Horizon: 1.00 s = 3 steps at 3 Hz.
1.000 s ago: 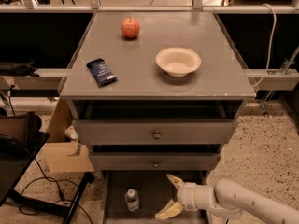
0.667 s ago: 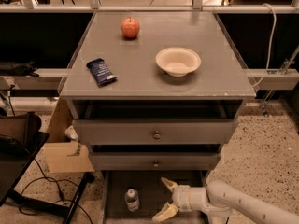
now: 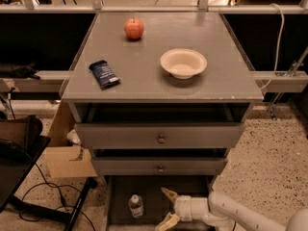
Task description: Pick blue plastic bottle from bottom drawer and place on counter
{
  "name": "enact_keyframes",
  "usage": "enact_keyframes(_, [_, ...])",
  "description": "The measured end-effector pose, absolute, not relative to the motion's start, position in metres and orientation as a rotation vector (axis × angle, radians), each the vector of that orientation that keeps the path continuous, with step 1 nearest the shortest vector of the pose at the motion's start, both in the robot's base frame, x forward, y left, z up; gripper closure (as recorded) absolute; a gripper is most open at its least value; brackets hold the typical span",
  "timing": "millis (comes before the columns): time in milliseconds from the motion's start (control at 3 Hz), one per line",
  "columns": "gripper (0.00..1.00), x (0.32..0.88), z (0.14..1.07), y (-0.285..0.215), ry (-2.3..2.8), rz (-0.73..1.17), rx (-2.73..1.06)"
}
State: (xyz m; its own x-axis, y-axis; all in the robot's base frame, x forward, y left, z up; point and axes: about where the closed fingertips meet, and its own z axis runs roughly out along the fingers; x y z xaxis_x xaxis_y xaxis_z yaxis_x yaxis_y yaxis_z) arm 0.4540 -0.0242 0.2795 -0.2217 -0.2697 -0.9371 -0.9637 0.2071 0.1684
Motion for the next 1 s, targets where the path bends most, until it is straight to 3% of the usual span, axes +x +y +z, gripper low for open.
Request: enact_keyframes(1000, [0.00,0.472,0.240,0.061,1.371,1.168,-1.382])
